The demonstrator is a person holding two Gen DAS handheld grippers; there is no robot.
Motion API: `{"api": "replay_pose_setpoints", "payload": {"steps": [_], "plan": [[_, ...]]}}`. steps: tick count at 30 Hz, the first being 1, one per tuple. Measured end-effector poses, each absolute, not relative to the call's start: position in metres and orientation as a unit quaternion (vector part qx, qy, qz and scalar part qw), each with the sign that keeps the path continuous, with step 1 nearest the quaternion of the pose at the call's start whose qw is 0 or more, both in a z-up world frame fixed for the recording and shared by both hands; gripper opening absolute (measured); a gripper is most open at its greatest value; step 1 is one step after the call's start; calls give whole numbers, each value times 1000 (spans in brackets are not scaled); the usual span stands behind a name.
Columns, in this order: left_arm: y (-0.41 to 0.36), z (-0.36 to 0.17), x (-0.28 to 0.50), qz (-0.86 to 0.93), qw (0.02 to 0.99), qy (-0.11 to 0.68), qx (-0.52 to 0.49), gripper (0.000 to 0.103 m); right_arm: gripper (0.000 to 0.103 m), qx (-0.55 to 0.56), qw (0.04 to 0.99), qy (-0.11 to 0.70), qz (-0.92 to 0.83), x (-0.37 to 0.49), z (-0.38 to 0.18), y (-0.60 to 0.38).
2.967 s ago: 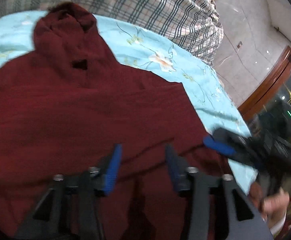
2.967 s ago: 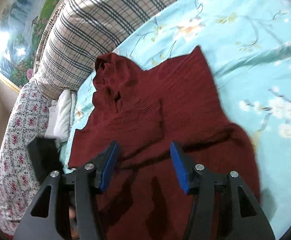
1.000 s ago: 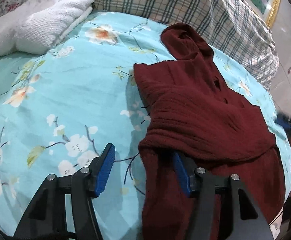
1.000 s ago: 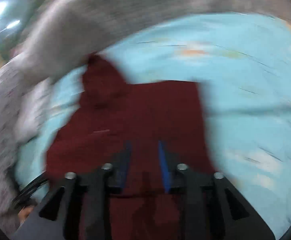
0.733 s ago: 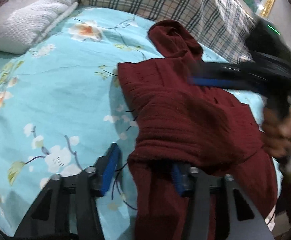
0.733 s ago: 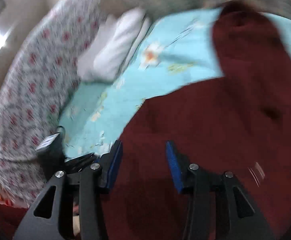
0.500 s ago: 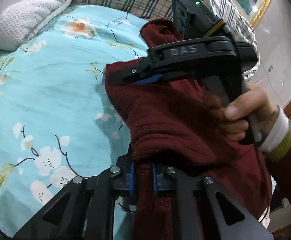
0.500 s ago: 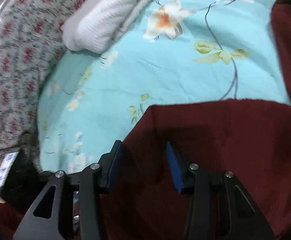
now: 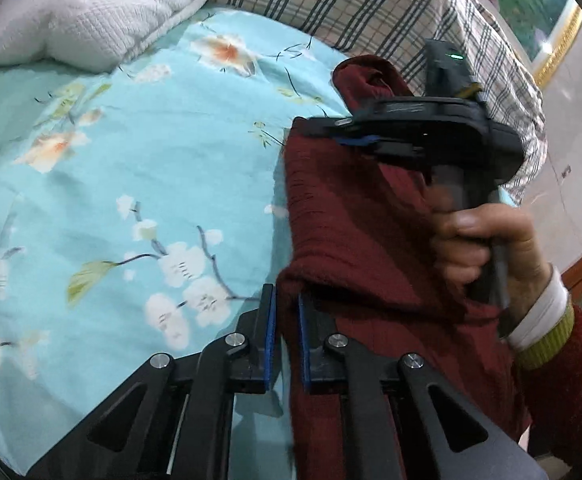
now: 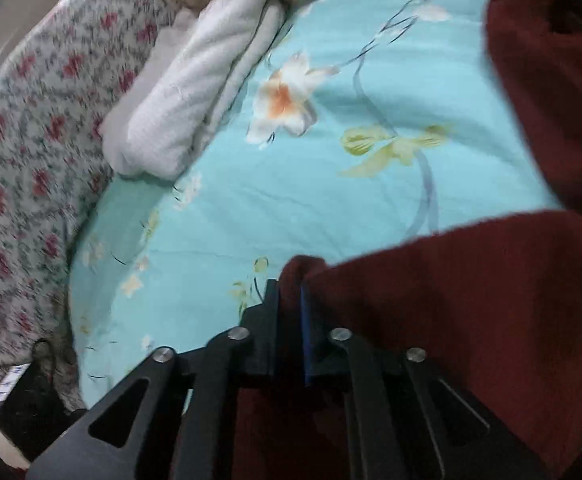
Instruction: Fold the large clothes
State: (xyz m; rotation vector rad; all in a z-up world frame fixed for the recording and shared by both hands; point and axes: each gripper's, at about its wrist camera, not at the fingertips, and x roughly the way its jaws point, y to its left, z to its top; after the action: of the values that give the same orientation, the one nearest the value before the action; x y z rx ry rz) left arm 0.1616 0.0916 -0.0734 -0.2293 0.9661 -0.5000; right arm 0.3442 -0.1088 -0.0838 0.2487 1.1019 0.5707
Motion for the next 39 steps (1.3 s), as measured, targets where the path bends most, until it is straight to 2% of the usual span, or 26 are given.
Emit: {"api": "replay_pose_setpoints", "payload": {"steps": [2,4,6,14,17,21,23,24,25,27,31,34,36,38,39], "plan": [[97,-60,156,-239,853,450,-111,9,25,124,829,482,256,325,-57,-134],[99,-47,153,-253,857,433,-119,10,44,136,845,458,242,299,-36,-165],[92,-36,156,-270,857,420,-123,14,49,147,858,445,210,269,-25,-200],[38,-48,175,-300,844,434,-92,17,49,194,882,429,-16,153,-25,-374],[31,-55,177,-295,842,443,-83,18,49,192,878,434,-65,125,-28,-406],[26,-64,178,-289,841,451,-71,26,49,172,870,460,-54,123,-41,-399],[21,-70,182,-282,839,461,-67,26,31,155,870,465,-52,125,-45,-394],[18,-70,183,-281,839,462,-66,26,8,146,871,466,-55,126,-44,-389],[18,-70,181,-281,840,460,-65,26,7,147,874,459,-56,125,-42,-389],[15,-69,180,-281,841,459,-61,29,7,141,879,449,-72,119,-37,-396],[6,-84,185,-280,837,468,-38,30,7,152,860,480,-82,120,-53,-411],[7,-79,185,-278,836,471,-44,31,10,156,870,458,-100,115,-37,-414],[9,-72,187,-280,833,474,-61,37,11,163,884,430,-90,115,-20,-416],[6,-61,194,-291,829,470,-79,42,15,181,888,418,-59,124,-11,-415],[3,-57,197,-294,829,469,-82,42,22,184,889,417,-46,133,-7,-412]]}}
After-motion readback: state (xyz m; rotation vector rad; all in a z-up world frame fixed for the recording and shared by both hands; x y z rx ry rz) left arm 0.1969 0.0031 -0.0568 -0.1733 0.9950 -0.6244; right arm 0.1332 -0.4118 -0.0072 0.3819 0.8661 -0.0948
